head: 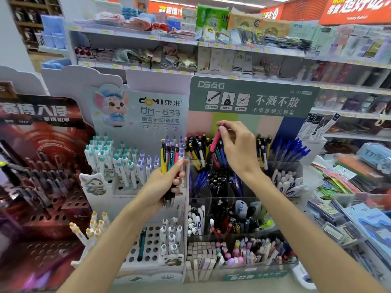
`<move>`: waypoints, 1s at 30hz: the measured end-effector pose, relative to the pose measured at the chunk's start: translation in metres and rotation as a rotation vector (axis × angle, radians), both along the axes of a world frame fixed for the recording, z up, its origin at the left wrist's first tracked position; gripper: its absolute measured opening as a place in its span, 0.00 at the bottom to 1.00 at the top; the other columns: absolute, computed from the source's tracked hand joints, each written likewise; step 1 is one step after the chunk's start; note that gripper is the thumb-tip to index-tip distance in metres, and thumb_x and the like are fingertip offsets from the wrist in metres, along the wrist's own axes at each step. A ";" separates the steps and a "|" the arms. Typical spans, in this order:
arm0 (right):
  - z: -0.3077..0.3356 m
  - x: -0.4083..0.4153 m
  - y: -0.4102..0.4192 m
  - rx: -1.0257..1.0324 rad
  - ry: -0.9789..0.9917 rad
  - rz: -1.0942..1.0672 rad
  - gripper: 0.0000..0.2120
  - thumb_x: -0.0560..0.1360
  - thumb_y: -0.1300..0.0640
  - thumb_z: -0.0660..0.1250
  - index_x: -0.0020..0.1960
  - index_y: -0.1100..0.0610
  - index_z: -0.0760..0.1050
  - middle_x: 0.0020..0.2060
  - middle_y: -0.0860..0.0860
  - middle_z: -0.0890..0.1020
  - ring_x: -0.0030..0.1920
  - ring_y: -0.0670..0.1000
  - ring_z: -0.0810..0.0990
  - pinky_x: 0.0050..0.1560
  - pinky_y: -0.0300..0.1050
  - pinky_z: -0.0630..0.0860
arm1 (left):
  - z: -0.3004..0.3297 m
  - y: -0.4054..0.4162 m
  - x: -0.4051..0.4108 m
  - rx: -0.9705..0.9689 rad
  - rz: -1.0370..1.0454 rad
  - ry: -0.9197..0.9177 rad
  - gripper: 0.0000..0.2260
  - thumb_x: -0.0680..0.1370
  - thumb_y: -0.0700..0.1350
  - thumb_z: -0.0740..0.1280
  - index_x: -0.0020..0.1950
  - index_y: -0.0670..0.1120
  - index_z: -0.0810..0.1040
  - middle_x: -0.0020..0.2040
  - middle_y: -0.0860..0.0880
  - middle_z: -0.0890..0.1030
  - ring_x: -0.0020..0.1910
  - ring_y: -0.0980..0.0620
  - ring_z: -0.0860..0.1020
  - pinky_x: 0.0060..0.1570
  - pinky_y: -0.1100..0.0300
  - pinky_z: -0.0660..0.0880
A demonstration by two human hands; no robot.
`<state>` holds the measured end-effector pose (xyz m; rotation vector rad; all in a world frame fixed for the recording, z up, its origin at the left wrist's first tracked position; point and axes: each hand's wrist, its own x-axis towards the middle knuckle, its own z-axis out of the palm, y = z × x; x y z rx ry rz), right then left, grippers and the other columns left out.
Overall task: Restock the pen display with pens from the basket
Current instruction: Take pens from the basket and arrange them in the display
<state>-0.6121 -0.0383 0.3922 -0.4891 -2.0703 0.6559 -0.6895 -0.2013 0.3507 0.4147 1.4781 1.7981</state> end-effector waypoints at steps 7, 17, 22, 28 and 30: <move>0.009 -0.015 -0.007 0.157 0.075 0.036 0.12 0.78 0.59 0.65 0.59 0.63 0.78 0.50 0.54 0.81 0.47 0.48 0.80 0.52 0.39 0.77 | 0.004 -0.006 0.001 -0.009 -0.033 -0.005 0.13 0.80 0.48 0.62 0.37 0.45 0.70 0.28 0.52 0.71 0.21 0.61 0.64 0.19 0.70 0.59; -0.020 -0.011 0.002 0.082 -0.203 -0.074 0.09 0.74 0.50 0.71 0.52 0.51 0.81 0.43 0.46 0.84 0.44 0.43 0.78 0.45 0.38 0.73 | 0.004 -0.007 0.001 0.037 0.028 -0.048 0.08 0.81 0.43 0.59 0.46 0.40 0.73 0.32 0.50 0.82 0.25 0.59 0.73 0.22 0.69 0.69; -0.006 -0.017 0.005 0.167 -0.350 -0.113 0.10 0.71 0.47 0.72 0.50 0.48 0.82 0.44 0.46 0.72 0.52 0.48 0.69 0.46 0.42 0.66 | 0.004 0.001 0.007 0.042 -0.008 -0.051 0.10 0.82 0.47 0.60 0.52 0.42 0.76 0.38 0.49 0.85 0.29 0.56 0.79 0.28 0.64 0.76; 0.000 -0.014 0.006 0.114 -0.482 -0.025 0.10 0.72 0.49 0.71 0.52 0.50 0.80 0.45 0.46 0.77 0.51 0.48 0.75 0.47 0.43 0.70 | 0.010 0.010 0.016 0.081 0.013 -0.082 0.09 0.81 0.47 0.61 0.53 0.44 0.77 0.40 0.50 0.85 0.33 0.55 0.82 0.30 0.64 0.78; 0.001 -0.004 0.003 -0.009 -0.378 0.009 0.11 0.73 0.47 0.70 0.52 0.51 0.77 0.43 0.45 0.77 0.43 0.44 0.75 0.43 0.39 0.70 | 0.009 0.013 0.019 0.071 -0.010 -0.064 0.08 0.81 0.47 0.61 0.53 0.45 0.77 0.40 0.51 0.86 0.34 0.55 0.83 0.32 0.62 0.79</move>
